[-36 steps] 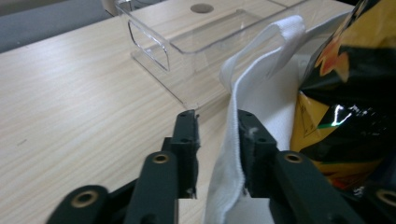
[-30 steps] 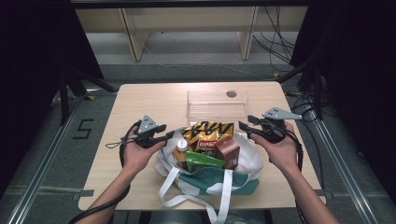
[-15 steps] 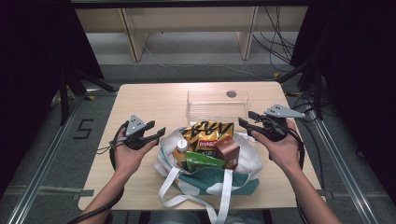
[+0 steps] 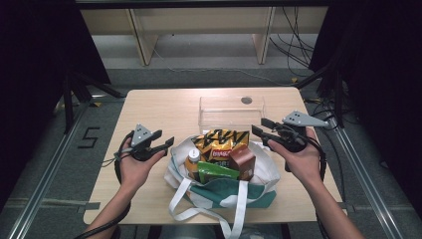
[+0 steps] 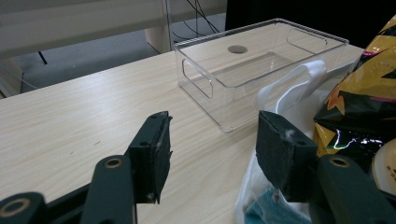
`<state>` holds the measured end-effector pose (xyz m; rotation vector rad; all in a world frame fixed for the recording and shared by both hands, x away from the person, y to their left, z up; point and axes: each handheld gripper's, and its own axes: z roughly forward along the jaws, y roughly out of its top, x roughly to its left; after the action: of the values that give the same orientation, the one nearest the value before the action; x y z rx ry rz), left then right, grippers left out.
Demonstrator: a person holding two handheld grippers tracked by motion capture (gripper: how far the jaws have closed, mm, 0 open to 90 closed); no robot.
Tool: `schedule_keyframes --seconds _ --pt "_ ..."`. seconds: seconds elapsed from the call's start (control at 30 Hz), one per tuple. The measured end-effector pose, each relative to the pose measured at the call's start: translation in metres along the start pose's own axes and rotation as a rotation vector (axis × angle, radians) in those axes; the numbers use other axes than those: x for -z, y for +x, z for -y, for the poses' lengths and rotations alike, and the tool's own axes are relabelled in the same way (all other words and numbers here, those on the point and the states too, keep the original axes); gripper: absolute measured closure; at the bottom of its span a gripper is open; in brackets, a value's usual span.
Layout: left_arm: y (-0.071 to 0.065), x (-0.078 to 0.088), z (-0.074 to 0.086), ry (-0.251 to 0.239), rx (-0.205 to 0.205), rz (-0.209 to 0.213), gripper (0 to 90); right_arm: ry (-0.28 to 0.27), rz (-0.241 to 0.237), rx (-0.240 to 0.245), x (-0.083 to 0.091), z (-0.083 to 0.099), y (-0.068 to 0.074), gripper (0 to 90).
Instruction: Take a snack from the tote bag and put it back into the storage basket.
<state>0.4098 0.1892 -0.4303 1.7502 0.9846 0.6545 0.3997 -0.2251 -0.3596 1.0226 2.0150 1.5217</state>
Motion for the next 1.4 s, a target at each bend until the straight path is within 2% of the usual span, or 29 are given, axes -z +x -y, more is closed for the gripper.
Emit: schedule_keyframes --seconds 0.07,0.1,0.13,0.2,0.23,0.3,0.33,0.4,0.47,0.53,0.57,0.63,0.73,0.83,0.87,0.93,0.97,1.07,1.1,1.13,1.3,1.33,1.4 --pt "0.0 0.002 0.001 0.002 0.002 0.001 44.5 -0.001 -0.002 -0.007 0.001 -0.002 0.004 53.3" --pt "0.0 0.002 0.001 0.003 0.003 0.0 44.5 -0.009 -0.017 0.008 0.001 -0.003 0.004 53.6" --pt "0.0 0.003 0.001 0.003 0.002 0.001 44.4 -0.003 -0.028 -0.004 0.001 -0.003 0.007 53.8" --pt "0.0 0.003 0.001 0.001 0.001 0.001 44.4 -0.012 -0.042 0.02 -0.002 -0.004 0.009 53.9" --pt "0.0 0.003 0.001 0.002 0.003 0.001 44.4 0.005 -0.054 0.005 -0.003 -0.004 0.012 53.9" --pt "0.0 0.002 0.001 0.002 0.003 0.002 44.3 -0.004 -0.05 0.018 -0.006 -0.004 0.012 54.1" --pt "-0.001 0.002 0.001 0.003 0.002 0.006 44.2 0.03 -0.08 -0.008 -0.01 -0.002 0.015 54.5" --pt "-0.001 0.002 0.001 0.004 0.003 0.007 44.2 0.03 -0.083 0.0 -0.012 -0.002 0.015 54.9" --pt "-0.001 0.001 0.001 0.006 0.003 0.007 44.2 0.051 -0.091 0.022 -0.017 0.001 0.015 56.9" --pt "0.0 0.0 0.001 0.003 0.005 0.012 44.1 0.077 -0.105 -0.003 -0.02 0.003 0.015 58.2" --pt "-0.001 0.0 0.001 0.007 0.006 0.007 44.1 0.08 -0.109 0.009 -0.022 0.004 0.013 59.4" --pt "-0.001 0.0 0.001 0.006 0.003 0.011 44.1 0.097 -0.121 0.002 -0.026 0.005 0.012 61.2" --pt "-0.001 -0.001 0.001 0.011 0.0 0.008 44.1 0.127 -0.138 -0.04 -0.029 0.008 0.011 62.8" --pt "-0.001 -0.002 0.002 0.011 0.0 0.01 44.1 0.154 -0.143 -0.051 -0.03 0.009 0.009 62.8" --pt "-0.001 -0.002 0.002 0.012 -0.002 0.011 44.1 0.142 -0.167 -0.037 -0.033 0.009 0.007 63.1" --pt "-0.001 -0.003 0.002 0.012 -0.003 0.012 44.1 0.15 -0.156 -0.006 -0.034 0.01 0.006 65.5" --pt "-0.001 -0.003 0.002 0.012 -0.003 0.012 44.1 0.145 -0.165 -0.022 -0.036 0.011 0.007 67.5" --pt "-0.001 -0.003 0.002 0.014 -0.002 0.012 44.1 0.15 -0.164 -0.021 -0.035 0.011 0.007 72.5" --pt "-0.001 -0.003 0.003 0.013 0.001 0.013 44.1 0.145 -0.149 0.003 -0.035 0.011 0.006 73.9" --pt "-0.001 -0.003 0.003 0.015 0.001 0.009 44.1 0.156 -0.165 -0.032 -0.034 0.012 0.009 75.4" --pt "-0.001 -0.003 0.002 0.019 -0.008 0.009 44.1 0.166 -0.16 0.003 -0.033 0.012 0.01 83.6" --pt "-0.002 -0.003 0.002 0.018 -0.008 0.009 44.1 0.172 -0.169 -0.021 -0.033 0.012 0.013 85.8" --pt "-0.002 -0.004 0.003 0.018 -0.009 0.012 44.1 0.156 -0.184 0.004 -0.034 0.012 0.014 89.7"
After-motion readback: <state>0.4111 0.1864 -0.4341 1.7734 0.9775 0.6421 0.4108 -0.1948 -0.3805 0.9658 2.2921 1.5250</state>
